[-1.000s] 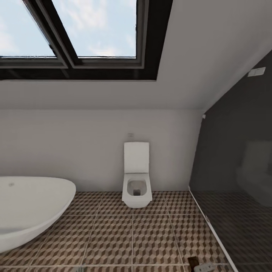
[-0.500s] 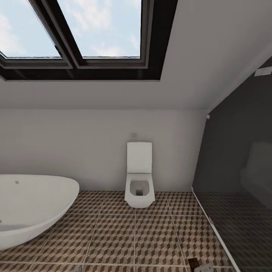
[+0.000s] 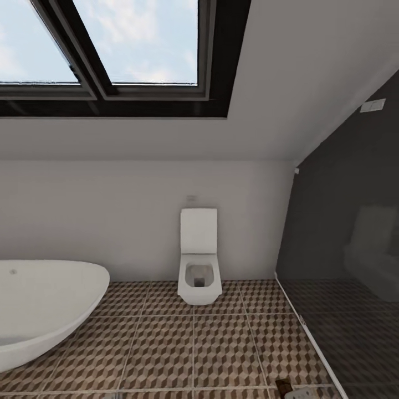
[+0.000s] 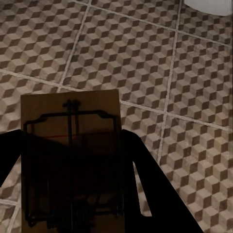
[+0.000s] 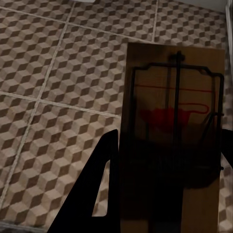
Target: Take the four mousetraps from the cabinet in the bathroom and place them on the bathroom floor. Make sure all four end up on the same floor surface, and ensure that at least two of them are either under or directly next to the same bathroom sink.
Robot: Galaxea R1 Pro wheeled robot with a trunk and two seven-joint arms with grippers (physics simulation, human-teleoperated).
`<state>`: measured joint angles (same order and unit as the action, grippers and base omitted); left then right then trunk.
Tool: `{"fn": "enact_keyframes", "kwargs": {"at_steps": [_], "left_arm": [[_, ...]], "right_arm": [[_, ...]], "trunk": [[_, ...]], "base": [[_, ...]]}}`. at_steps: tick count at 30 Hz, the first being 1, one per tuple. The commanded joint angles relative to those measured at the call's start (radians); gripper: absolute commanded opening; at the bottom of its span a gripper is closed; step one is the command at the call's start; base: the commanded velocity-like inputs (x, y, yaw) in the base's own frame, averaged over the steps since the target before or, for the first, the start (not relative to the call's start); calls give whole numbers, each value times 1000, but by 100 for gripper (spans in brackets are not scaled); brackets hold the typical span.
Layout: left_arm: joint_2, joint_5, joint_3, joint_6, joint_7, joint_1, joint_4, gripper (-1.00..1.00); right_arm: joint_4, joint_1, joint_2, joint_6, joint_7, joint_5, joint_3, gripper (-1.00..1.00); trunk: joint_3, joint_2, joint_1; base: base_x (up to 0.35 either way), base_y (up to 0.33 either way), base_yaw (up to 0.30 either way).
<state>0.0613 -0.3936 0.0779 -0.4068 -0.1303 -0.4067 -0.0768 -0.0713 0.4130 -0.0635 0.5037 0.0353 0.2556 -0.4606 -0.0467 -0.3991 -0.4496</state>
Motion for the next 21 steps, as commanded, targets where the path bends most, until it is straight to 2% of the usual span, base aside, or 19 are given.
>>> {"fn": "enact_keyframes", "kwargs": {"at_steps": [1,21], "left_arm": [[0,-7,8,-6,-3,-1,-4,-100],[-1,-7,8,-7,-3,-1,-4,-100]], "right_arm": [[-4,1,1,6,11,13,-9,-100],[-4,1,1,6,12,13,-9,-100]], "trunk": [[0,-1,0],[0,-1,0]], "base": [[0,0,-100],[0,0,-12]]}}
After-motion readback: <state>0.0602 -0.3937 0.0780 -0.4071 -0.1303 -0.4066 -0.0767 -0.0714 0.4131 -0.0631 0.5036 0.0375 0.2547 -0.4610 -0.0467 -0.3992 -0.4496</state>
